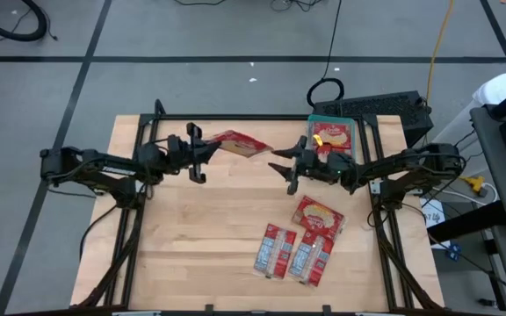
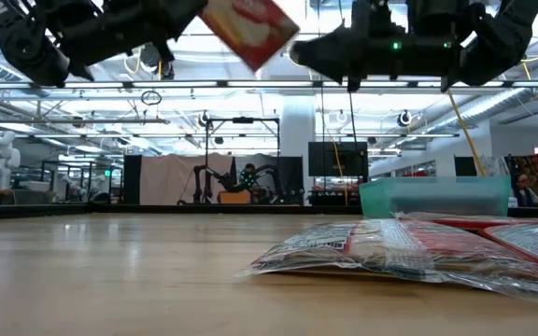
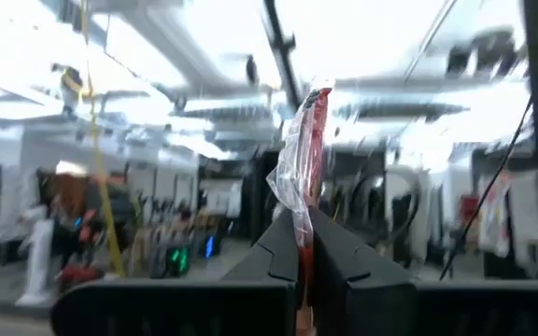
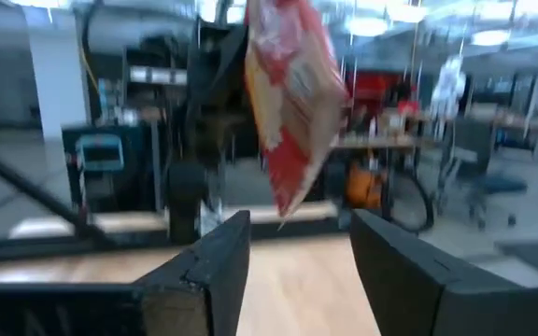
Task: Sort popcorn bags into baskets
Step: Put the red popcorn bag into the green bin
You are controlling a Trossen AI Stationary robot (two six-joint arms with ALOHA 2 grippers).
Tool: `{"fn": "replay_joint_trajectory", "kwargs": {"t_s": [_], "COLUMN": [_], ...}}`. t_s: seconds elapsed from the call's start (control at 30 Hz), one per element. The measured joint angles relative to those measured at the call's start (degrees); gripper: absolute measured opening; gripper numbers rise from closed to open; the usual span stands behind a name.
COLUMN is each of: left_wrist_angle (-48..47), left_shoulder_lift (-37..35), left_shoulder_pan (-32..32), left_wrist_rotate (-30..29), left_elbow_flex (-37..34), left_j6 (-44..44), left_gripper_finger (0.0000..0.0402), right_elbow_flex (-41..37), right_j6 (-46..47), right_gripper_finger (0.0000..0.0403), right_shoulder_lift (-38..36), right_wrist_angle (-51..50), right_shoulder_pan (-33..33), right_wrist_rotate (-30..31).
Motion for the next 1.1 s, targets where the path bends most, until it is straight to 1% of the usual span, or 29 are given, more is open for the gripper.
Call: {"fn": "replay_joint_trajectory", "kwargs": {"t_s": [0.03, 0.1, 0.27, 0.37, 0.47, 0.57, 0.73, 0.77, 0.8, 0.87, 0.93, 1.0, 1.1], "left_wrist_angle": [1.43, 3.62, 3.97, 3.99, 4.21, 4.74, 4.53, 4.38, 4.24, 3.79, 2.1, -0.01, -2.35], "left_shoulder_lift": [0.68, 1.99, 5.28, 7.79, 10.06, 11.37, 11.55, 11.52, 11.49, 11.49, 11.47, 11.47, 11.18], "left_shoulder_pan": [-0.43, -1.31, -3.2, -3.85, -4.04, -4.06, -3.87, -3.87, -3.87, -3.82, -3.82, -3.82, -3.82], "left_wrist_rotate": [0.2, 1.15, 2.52, 2.38, 2.6, 3.47, 3.61, 3.61, 3.6, 3.15, 1.77, 0.45, -2.19], "left_elbow_flex": [0.6, 1.9, 5.22, 7.27, 9.14, 10.02, 10.51, 10.51, 10.51, 10.51, 10.51, 10.51, 9.84], "left_j6": [-0.08, 0.14, 2.59, 2.83, 3.23, 3.37, 4.08, 4.23, 4.33, 4.44, 4.38, 4.07, 4.66], "left_gripper_finger": [0.0011, 0.001, 0.0007, 0.0011, 0.0006, 0.0006, 0.002, 0.002, 0.0021, 0.0024, 0.0035, 0.0058, 0.0106], "right_elbow_flex": [0.0, 0.0, 0.07, 0.09, 0.11, 0.13, 0.15, 0.15, 0.15, 0.14, 0.14, 0.13, 0.15], "right_j6": [-0.29, -0.49, -0.82, -1.18, -2.02, -2.14, -2.17, -2.1, -2.02, -1.27, -0.3, 0.42, 0.14], "right_gripper_finger": [0.0179, 0.0179, 0.0178, 0.0176, 0.0163, 0.0127, 0.0031, 0.0017, 0.0012, 0.0018, 0.0026, 0.0026, 0.0012], "right_shoulder_lift": [0.0, 0.0, -0.02, -0.02, -0.02, -0.02, -0.04, -0.04, -0.15, -1.2, -3.34, -7.23, -14.36], "right_wrist_angle": [1.67, 4.87, 11.0, 13.13, 15.03, 15.89, 16.1, 16.06, 15.93, 13.98, 9.37, 1.01, -12.6], "right_shoulder_pan": [0.0, -0.02, 0.02, -0.02, -0.02, -0.02, -0.41, -0.48, -0.48, -0.5, -0.65, -0.81, -0.9], "right_wrist_rotate": [-0.41, -3.14, -9.95, -12.04, -14.05, -14.77, -14.41, -14.03, -13.08, -10.98, -9.88, -8.59, -5.29]}}
